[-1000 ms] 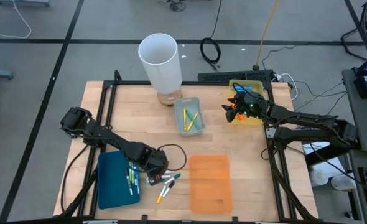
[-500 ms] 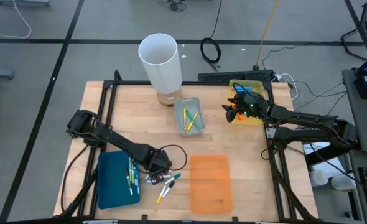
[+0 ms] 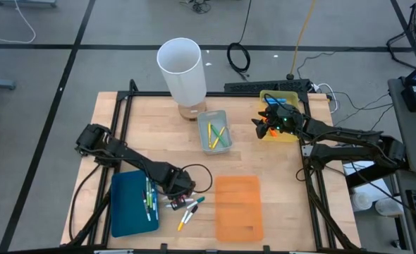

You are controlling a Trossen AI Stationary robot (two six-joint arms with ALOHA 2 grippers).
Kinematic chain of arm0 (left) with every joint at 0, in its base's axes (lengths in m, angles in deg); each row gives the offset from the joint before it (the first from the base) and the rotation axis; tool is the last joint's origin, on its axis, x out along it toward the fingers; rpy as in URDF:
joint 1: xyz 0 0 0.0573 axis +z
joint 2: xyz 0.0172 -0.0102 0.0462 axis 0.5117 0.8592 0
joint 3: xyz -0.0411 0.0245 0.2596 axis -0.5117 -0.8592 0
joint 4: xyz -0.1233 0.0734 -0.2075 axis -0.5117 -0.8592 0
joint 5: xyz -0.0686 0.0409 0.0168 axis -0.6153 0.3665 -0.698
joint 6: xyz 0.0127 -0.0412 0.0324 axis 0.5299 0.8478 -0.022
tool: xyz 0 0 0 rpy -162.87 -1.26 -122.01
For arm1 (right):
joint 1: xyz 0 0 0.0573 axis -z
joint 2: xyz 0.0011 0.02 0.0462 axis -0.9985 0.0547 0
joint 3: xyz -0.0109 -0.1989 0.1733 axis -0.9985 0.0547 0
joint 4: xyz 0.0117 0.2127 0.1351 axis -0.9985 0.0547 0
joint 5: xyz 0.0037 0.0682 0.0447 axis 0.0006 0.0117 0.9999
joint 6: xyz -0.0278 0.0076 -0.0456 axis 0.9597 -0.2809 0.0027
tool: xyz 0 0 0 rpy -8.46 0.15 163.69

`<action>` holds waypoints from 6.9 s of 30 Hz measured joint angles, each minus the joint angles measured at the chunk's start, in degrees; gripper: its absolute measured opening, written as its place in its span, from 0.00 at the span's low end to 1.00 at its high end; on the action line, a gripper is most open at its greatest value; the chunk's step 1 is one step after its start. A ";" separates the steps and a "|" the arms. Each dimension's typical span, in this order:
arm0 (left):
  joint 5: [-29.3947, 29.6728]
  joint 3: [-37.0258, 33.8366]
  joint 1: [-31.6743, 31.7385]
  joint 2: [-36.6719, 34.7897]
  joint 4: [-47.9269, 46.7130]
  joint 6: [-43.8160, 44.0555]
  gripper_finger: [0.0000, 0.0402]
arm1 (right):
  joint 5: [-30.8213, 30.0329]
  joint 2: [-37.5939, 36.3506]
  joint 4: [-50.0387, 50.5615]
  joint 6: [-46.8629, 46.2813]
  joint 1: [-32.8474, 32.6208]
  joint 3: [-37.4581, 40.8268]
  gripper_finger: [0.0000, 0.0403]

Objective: Pick & Place Markers
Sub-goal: Put the top small black highlighter pen in the orange bin, then put the small pink highlighter pen in the orange bin

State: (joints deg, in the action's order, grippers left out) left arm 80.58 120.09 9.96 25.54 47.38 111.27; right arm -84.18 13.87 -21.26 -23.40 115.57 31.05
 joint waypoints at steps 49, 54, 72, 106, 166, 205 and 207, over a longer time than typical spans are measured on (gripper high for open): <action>-8.74 5.15 25.20 -13.08 50.28 -61.43 0.08 | 12.80 28.15 -57.80 16.71 -25.05 -3.79 0.56; -8.69 4.98 25.31 -12.45 49.45 -60.60 0.09 | 13.61 28.77 -57.64 16.53 -25.09 -4.55 0.55; -8.16 4.98 26.23 -12.40 48.98 -58.38 0.10 | 17.73 28.75 -54.75 19.39 -25.42 -4.55 0.07; 25.19 4.98 14.58 -23.99 6.28 -30.73 0.57 | 7.22 30.02 -4.58 -6.50 -57.42 -19.29 0.12; 16.51 5.15 -4.88 5.30 6.17 -13.41 0.57 | 5.66 20.24 -3.26 6.62 -53.51 -17.14 0.49; 23.50 4.87 -1.67 -11.49 39.70 -48.52 0.09 | -13.24 20.24 -9.76 11.56 -53.52 -17.14 0.49; 23.13 4.87 -0.37 -10.95 41.17 -47.87 0.09 | -11.23 20.24 -12.21 12.13 -53.64 -17.14 0.49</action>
State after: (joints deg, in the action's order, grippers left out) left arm 103.71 124.95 9.58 14.58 88.55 63.40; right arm -95.40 34.12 -33.46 -11.27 61.93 13.91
